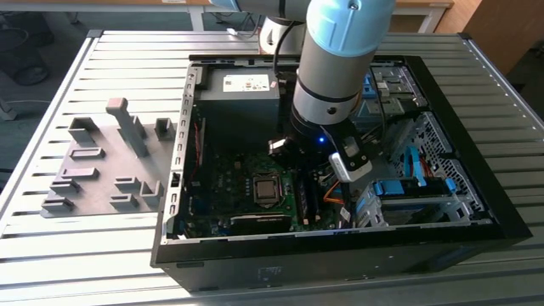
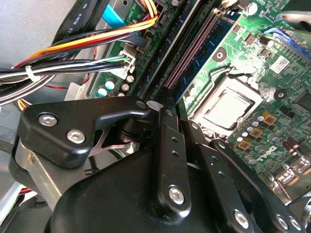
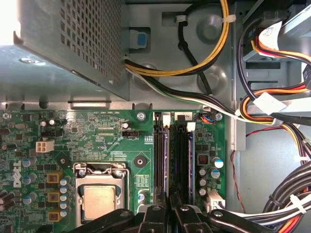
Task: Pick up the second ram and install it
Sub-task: 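Press down the second ram until it locks into place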
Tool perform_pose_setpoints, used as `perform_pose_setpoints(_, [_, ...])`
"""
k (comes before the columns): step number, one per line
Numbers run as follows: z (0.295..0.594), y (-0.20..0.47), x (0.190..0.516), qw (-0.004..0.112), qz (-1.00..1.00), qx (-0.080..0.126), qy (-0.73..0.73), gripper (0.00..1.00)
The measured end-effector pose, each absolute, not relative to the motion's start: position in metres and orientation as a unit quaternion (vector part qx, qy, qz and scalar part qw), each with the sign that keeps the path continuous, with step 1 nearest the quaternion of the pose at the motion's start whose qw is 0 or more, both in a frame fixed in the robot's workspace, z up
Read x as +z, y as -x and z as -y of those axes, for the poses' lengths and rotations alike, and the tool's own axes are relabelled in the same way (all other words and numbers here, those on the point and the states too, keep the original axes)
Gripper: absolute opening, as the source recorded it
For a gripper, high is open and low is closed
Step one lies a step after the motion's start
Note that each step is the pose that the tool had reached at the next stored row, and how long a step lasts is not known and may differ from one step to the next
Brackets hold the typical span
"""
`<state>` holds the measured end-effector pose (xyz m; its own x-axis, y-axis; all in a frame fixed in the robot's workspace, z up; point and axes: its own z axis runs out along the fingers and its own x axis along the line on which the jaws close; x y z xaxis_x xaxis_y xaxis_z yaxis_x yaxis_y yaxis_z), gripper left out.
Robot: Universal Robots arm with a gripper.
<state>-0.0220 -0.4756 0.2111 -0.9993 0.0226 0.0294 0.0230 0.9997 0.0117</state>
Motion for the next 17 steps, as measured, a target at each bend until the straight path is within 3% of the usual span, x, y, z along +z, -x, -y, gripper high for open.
perform_pose_setpoints(17, [0.4755, 0.0216, 0.2090, 0.015, 1.000, -0.005, 0.009, 0.14])
